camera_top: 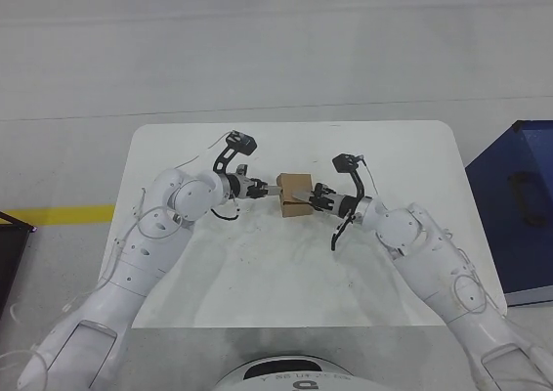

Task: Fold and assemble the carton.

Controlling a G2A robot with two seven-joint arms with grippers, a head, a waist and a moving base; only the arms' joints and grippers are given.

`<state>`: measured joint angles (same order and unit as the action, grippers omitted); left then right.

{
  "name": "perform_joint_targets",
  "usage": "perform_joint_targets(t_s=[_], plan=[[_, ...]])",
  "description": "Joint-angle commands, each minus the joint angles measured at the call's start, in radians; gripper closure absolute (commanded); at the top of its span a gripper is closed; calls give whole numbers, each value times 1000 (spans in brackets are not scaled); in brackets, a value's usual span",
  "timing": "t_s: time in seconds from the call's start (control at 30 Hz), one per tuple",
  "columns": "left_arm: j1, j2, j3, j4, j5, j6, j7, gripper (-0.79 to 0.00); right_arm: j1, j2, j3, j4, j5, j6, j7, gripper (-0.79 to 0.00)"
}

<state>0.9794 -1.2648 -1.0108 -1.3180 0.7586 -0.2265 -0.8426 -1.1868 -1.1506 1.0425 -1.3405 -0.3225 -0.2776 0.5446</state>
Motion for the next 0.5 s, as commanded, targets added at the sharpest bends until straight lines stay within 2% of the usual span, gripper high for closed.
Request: perform_joint_targets(t_s=[0.0,0.17,0.27,0.33,0.47], plan=[[0,0,2,3,2,0,2,-785,-4,-1,-3,-6,-22,10,-16,-634],[-2,0,3,3,2,2,5,-785,-12,-2,-11,-19,-52,13,-27,-677],[1,2,0,-2,4,3,7,-785,-18,-3,-3,-21,-28,-4,-33,-785],[7,5,-10,0,1,5,11,-785,-24,-2,15,-17,28,-32,-28,-736],[17,11,-29,1,-6,-2,17,-785,-24,2,46,0,97,-54,1,-570]])
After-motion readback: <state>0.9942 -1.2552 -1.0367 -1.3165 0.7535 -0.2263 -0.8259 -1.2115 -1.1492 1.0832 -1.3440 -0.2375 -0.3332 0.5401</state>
